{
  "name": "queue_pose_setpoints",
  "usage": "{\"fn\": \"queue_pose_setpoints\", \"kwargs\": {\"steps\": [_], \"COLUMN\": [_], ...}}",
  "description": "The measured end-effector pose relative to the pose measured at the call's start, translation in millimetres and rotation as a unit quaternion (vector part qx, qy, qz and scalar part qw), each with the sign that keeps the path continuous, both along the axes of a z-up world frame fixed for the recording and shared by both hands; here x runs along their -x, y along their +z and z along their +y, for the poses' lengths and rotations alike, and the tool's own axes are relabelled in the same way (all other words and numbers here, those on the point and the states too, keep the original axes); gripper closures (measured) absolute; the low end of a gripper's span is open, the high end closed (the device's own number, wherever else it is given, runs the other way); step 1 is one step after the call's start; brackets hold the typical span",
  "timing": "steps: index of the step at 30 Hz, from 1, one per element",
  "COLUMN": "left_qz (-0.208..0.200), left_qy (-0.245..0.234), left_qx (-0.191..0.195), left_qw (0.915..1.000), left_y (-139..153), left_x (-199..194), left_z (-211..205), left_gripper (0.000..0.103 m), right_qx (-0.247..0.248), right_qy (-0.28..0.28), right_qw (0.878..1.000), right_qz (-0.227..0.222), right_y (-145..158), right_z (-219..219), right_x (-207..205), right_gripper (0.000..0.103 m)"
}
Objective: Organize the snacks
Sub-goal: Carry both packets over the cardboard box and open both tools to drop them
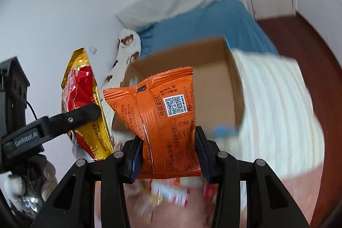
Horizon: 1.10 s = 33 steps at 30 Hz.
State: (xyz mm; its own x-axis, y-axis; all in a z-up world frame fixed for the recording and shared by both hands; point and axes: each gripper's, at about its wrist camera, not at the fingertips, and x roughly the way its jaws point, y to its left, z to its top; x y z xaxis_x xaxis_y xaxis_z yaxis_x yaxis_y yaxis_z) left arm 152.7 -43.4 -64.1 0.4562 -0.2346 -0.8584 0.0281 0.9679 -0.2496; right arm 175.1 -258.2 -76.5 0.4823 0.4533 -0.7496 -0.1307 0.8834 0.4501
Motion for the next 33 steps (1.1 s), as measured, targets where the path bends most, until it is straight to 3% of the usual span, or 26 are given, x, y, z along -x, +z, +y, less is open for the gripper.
{"fn": "queue_pose_setpoints", "kwargs": {"steps": [5,11,18,25,27,29,33], "left_qz": [0.048,0.112,0.18,0.207,0.201,0.198,0.182], "left_qy": [0.002,0.005,-0.008,-0.025,-0.025,-0.025,-0.012], "left_qx": [-0.02,-0.036,-0.063,-0.066,-0.068,-0.069,-0.064], "left_qw": [0.9986,0.9931,0.9816,0.9759,0.9769,0.9775,0.9812], "left_y": [-34.3,-71.6,-135.4,-157.0,-155.9,-154.2,-149.4], "left_x": [-83.3,-187.9,-243.8,-262.3,-263.1,-262.5,-261.5], "left_z": [-4.3,-0.8,-3.3,-19.4,-19.6,-19.0,-13.7], "left_gripper": [0.019,0.019,0.019,0.019,0.013,0.009,0.009], "right_qx": [0.016,0.051,0.089,0.124,0.121,0.123,0.119], "right_qy": [0.009,0.017,0.022,0.039,0.048,0.051,0.055], "right_qw": [1.0,0.995,0.986,0.978,0.977,0.976,0.977], "right_qz": [0.024,0.082,0.136,0.163,0.169,0.171,0.167], "right_y": [-13.2,-77.1,-147.0,-196.6,-200.9,-207.0,-204.3], "right_z": [23.9,56.9,75.8,85.4,87.2,92.2,92.6], "right_x": [-77.6,-158.7,-206.7,-232.0,-238.2,-252.0,-253.4], "right_gripper": [0.057,0.057,0.057,0.054,0.047,0.018,0.014]}}
